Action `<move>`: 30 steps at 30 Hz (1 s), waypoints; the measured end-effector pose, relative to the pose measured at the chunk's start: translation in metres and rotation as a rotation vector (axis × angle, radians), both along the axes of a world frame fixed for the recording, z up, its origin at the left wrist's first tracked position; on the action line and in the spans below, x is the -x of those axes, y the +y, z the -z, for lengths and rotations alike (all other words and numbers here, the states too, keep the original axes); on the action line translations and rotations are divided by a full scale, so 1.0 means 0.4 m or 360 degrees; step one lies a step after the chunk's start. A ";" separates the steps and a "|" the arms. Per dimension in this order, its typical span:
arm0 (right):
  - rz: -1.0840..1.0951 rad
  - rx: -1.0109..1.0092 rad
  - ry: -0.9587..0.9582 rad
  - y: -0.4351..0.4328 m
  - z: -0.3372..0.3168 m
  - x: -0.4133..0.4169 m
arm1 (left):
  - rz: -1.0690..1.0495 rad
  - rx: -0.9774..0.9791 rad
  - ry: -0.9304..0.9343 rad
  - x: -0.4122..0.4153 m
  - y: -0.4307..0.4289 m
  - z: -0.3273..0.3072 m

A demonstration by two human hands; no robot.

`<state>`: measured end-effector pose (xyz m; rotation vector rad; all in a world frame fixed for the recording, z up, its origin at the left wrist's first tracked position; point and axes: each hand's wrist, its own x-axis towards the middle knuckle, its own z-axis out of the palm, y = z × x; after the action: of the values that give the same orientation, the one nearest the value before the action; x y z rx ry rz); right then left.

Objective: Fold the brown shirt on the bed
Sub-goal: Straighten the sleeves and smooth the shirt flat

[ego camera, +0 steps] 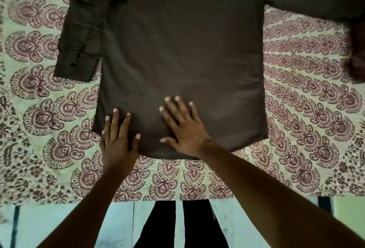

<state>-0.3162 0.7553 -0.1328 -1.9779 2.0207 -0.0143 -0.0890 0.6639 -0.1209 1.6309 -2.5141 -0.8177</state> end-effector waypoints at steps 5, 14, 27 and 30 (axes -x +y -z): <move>-0.1030 0.0180 -0.0069 -0.039 -0.006 -0.086 | -0.0057 0.0136 0.0010 -0.085 -0.011 -0.012; 0.0145 0.0138 0.0119 -0.225 0.008 -0.039 | -0.0062 0.0278 -0.0077 -0.125 -0.086 -0.050; 0.0469 0.0150 -0.0034 -0.463 -0.027 0.071 | 0.0526 0.0111 -0.0294 -0.032 -0.359 -0.038; 0.0150 0.0127 0.0009 -0.484 0.007 0.050 | 0.0429 0.0131 -0.0016 -0.017 -0.379 -0.041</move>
<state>-0.3362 0.5617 -0.1358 -1.9289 2.1469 -0.1123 -0.0822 0.5123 -0.1045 1.2936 -2.7736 -0.7135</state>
